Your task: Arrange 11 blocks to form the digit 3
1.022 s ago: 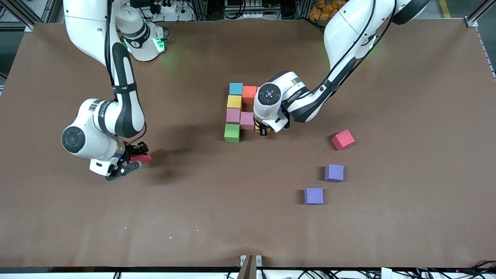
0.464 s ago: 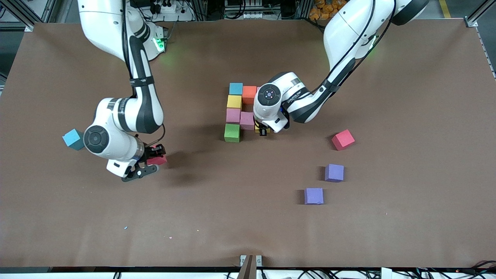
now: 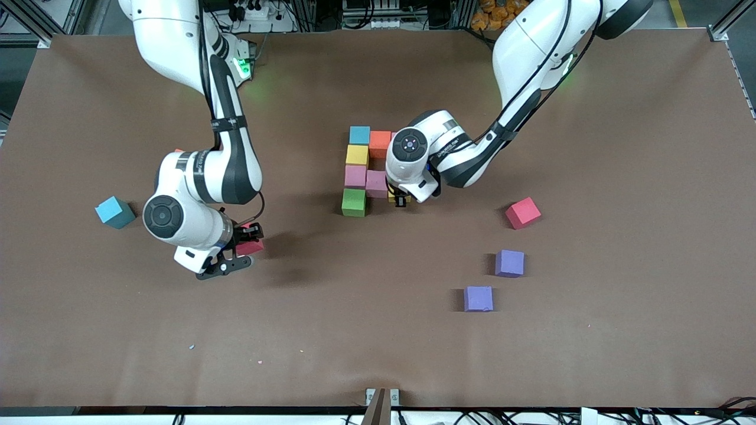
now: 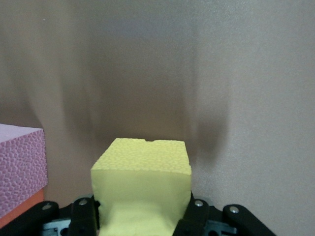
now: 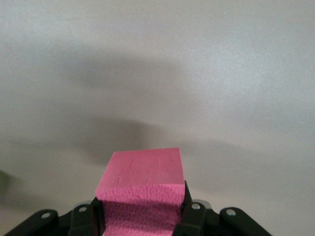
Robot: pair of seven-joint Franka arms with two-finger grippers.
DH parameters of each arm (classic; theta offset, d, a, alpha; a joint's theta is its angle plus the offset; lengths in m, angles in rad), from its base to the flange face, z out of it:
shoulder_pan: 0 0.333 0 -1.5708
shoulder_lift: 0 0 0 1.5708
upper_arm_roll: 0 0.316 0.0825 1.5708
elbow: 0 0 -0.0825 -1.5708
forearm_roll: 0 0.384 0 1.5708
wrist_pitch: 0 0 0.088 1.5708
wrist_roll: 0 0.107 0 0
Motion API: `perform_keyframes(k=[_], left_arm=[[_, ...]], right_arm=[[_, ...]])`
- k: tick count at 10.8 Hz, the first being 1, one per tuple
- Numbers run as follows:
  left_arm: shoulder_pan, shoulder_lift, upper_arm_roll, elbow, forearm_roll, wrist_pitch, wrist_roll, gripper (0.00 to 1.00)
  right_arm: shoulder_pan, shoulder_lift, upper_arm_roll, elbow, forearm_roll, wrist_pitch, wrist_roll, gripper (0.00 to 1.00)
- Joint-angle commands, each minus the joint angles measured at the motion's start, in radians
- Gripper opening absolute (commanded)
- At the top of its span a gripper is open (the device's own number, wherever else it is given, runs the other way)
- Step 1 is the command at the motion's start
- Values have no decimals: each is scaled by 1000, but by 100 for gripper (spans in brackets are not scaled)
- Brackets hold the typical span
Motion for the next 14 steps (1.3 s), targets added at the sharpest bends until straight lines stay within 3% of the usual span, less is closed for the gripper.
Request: perform_keyframes(k=[1, 2, 4, 6, 8, 14], left_arm=[[-8, 13, 2, 16, 13, 5, -10, 21], [-8, 13, 2, 16, 12, 5, -10, 29], [-8, 13, 2, 14, 12, 3, -10, 32], [-8, 13, 1, 14, 13, 3, -6, 42], [-10, 10, -1, 14, 16, 3, 51, 100], [9, -22, -5, 13, 12, -51, 115, 100]], right_arm=[[-1, 16, 3, 45, -12, -30, 45, 5], [-1, 16, 3, 46, -12, -30, 47, 5], [-3, 16, 3, 48, -12, -30, 47, 5], [-6, 19, 3, 54, -12, -30, 47, 5], [-7, 20, 4, 54, -12, -30, 47, 5], [8, 20, 7, 80, -9, -76, 131, 5]])
